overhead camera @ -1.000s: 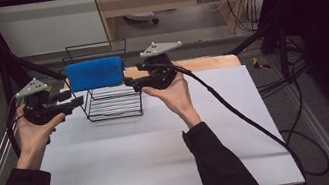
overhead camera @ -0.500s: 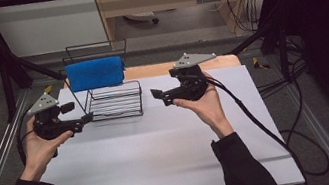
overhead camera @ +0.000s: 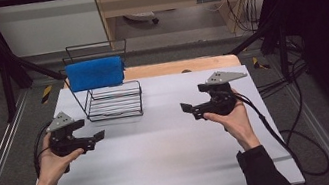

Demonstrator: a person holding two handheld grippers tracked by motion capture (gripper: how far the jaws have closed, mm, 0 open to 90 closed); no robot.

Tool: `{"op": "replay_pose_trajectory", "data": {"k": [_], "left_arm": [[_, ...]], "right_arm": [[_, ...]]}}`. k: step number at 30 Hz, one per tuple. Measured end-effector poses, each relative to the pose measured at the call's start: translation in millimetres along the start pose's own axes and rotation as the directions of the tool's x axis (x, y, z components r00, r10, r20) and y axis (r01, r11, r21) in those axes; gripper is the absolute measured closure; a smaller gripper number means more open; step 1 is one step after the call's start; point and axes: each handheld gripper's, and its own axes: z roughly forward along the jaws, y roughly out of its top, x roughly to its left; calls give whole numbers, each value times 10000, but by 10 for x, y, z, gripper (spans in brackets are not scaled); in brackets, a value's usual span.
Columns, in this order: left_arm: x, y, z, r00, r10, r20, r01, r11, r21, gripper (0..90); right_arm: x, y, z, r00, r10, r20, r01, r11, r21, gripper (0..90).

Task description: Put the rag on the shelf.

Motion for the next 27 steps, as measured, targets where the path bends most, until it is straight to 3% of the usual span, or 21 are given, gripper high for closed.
{"op": "replay_pose_trajectory", "data": {"k": [10,17,27], "left_arm": [[-115,-342,166,9996,143,242,-151,9993,350,92],[-143,-516,228,9994,162,314,-178,9985,523,94],[-151,-683,219,9989,358,301,-374,9978,545,90]], "right_arm": [[-219,-543,-156,9984,552,115,-557,9971,509,27],[-331,-973,-239,9931,1163,172,-1173,9900,790,19],[-407,-1439,-371,9906,1324,342,-1360,9808,1401,16]]}}
